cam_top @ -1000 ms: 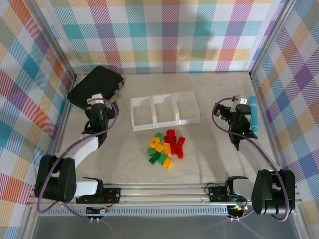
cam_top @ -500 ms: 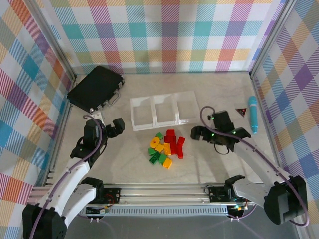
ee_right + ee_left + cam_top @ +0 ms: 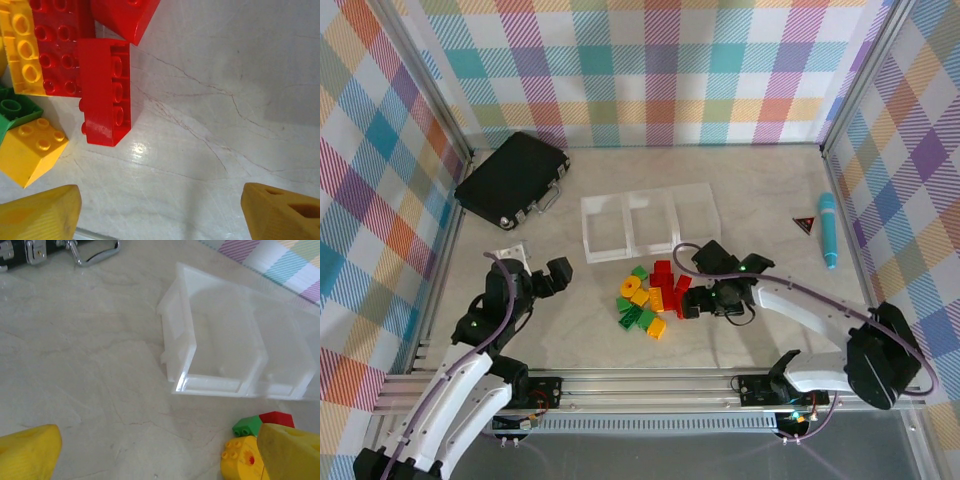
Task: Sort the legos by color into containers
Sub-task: Pick up the lego from the bottom-center of the table.
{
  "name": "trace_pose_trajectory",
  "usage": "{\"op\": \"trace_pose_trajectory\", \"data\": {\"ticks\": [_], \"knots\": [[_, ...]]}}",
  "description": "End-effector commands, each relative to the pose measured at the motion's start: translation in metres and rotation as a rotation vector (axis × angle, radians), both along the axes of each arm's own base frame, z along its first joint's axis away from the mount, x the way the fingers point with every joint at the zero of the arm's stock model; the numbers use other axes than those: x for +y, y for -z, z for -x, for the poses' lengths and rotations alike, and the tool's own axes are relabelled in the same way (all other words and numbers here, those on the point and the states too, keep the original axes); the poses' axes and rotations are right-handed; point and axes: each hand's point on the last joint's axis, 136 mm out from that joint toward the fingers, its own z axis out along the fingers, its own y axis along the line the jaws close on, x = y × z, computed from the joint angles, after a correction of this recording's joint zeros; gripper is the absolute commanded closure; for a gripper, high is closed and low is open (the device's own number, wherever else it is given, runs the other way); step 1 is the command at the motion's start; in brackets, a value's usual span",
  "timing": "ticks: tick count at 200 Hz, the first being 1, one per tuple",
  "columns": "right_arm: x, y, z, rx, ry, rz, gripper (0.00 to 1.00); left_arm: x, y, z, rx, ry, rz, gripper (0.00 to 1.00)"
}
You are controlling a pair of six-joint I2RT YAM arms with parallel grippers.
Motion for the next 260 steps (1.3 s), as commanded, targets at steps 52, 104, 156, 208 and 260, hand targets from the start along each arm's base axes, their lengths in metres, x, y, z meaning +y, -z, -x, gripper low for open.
{"op": "trace_pose_trajectory", "data": {"ticks": [52,104,156,208,260], "knots": [[0.040,-0.002,-0.013,-0.030,-0.163,0.049,0.23,-0.014,0.014,-0.001,0.039,0.043,0.049,0.00],[0.042,0.016,-0.014,-0.027,-0.204,0.141,0.32,-0.007,0.008,-0.008,-0.015,0.002,0.040,0.00],[0.047,0.028,-0.019,-0.022,-0.217,0.174,0.38,-0.006,0.014,-0.011,0.007,-0.020,0.042,0.00],[0.047,0.038,-0.024,-0.021,-0.217,0.213,0.46,-0.005,0.013,-0.012,0.005,-0.027,0.043,0.00],[0.041,0.044,-0.025,-0.013,-0.208,0.254,0.55,-0.002,0.011,-0.010,0.010,-0.038,0.035,0.00]]}}
